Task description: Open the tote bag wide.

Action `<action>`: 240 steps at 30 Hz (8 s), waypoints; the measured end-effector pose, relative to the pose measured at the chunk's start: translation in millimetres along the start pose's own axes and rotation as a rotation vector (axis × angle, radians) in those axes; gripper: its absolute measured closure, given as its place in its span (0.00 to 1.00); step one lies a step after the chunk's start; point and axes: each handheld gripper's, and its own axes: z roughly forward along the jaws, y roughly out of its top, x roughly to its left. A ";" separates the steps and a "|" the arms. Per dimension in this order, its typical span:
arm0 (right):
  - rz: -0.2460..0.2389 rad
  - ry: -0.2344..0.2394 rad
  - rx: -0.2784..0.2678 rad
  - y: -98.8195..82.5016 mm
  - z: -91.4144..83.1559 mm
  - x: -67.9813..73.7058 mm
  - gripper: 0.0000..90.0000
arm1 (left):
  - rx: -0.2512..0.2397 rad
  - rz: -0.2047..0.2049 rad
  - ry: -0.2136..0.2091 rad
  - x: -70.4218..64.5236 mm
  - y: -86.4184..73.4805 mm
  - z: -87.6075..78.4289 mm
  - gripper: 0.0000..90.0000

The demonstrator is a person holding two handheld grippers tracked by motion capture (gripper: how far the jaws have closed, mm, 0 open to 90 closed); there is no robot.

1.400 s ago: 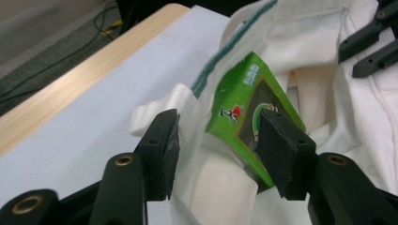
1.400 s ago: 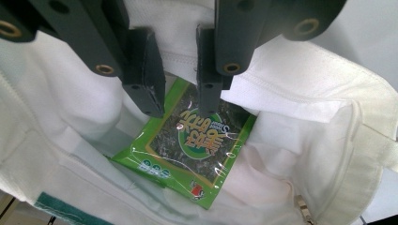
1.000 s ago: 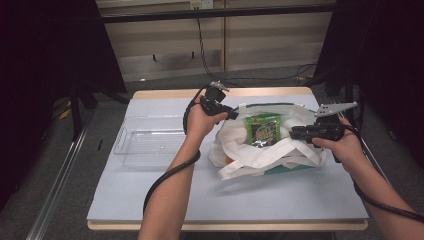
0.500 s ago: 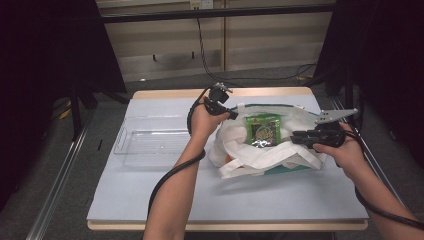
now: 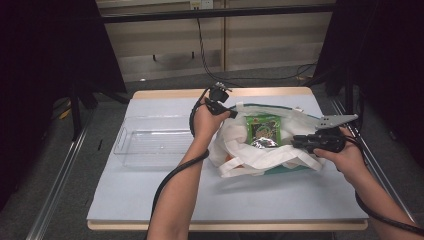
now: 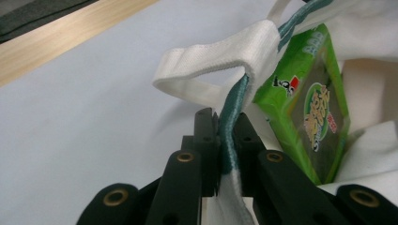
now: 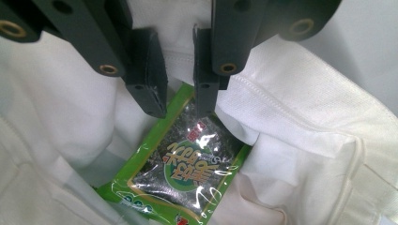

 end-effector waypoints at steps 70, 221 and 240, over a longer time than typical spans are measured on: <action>0.032 0.002 -0.009 -50.2 19.4 7.9 0.87 | 0.044 -0.048 0.020 15.7 -11.9 32.6 0.94; 0.107 -0.126 0.034 31.1 31.0 -30.7 0.63 | 0.030 0.034 -0.156 -43.5 -28.2 -16.5 0.86; 0.117 -0.107 0.058 51.1 51.5 -18.5 0.45 | 0.028 0.042 -0.154 -39.3 -31.0 -19.3 0.86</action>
